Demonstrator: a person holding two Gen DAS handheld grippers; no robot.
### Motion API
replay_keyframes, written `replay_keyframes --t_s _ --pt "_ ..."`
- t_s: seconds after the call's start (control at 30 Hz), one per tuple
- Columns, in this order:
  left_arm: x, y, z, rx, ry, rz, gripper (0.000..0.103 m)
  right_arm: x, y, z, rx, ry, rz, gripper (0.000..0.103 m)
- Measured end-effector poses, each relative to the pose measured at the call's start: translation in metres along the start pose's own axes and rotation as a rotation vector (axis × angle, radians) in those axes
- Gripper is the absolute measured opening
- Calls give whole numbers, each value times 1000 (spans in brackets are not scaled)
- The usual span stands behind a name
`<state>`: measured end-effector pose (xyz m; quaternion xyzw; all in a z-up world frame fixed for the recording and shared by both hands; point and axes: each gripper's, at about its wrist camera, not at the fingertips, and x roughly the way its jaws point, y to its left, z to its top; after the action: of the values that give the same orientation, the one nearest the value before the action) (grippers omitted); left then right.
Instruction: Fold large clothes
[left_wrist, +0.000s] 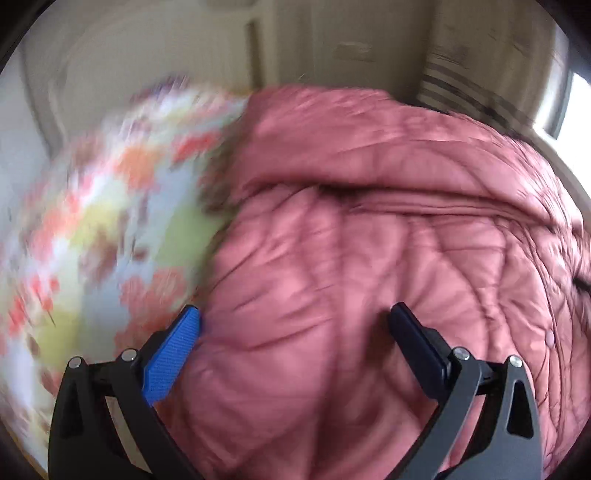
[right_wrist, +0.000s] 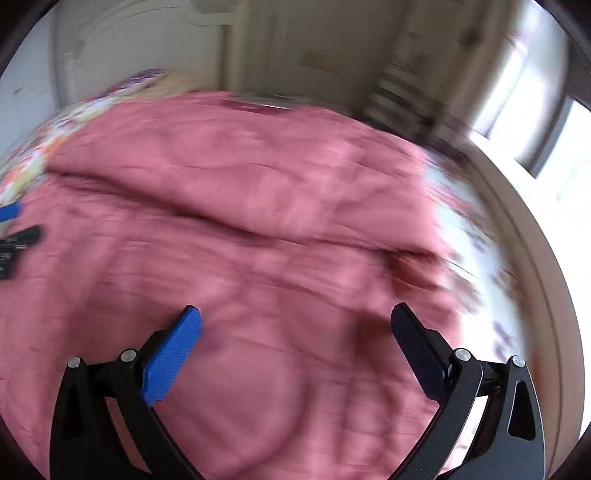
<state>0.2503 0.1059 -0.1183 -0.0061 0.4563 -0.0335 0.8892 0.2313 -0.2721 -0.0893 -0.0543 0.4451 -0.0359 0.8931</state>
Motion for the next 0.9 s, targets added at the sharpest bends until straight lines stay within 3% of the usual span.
replay_keyframes --t_s 0.07,0.13,0.27,0.37,0.43,0.5,0.6,0.63,0.73,0.83,0.9 --pt "0 12 3 -61 -13 0 101 11 -22 -10 79 11 42 98" --pt "1 8 5 -43 -2 27 101 13 -30 -11 126 17 80 98" --pt "-19 -10 2 17 -74 73 101 5 -15 -6 82 0 -5 98" --pt "-45 -35 -3 76 -143 -1 101 -14 3 -7 44 -45 39 98" --pt "-54 -59 -11 150 -161 -59 101 -30 22 -8 -1 -72 126 98" --pt "-48 -85 -18 226 -148 -75 101 -34 44 -10 -77 -68 172 98" --pt "-19 -112 -32 314 -42 -52 101 -19 82 -22 -204 -3 215 98" --pt "-21 -111 -29 298 -51 -66 101 -18 84 -24 -189 -30 230 98" --pt "-16 -99 -22 241 -17 -111 101 -15 76 -18 -157 -2 255 98" --pt "-23 -88 -22 243 -48 -49 101 -18 69 -17 -154 -2 240 98" --pt "-28 -79 -24 224 -61 -15 101 -25 57 -19 -139 -15 184 98"
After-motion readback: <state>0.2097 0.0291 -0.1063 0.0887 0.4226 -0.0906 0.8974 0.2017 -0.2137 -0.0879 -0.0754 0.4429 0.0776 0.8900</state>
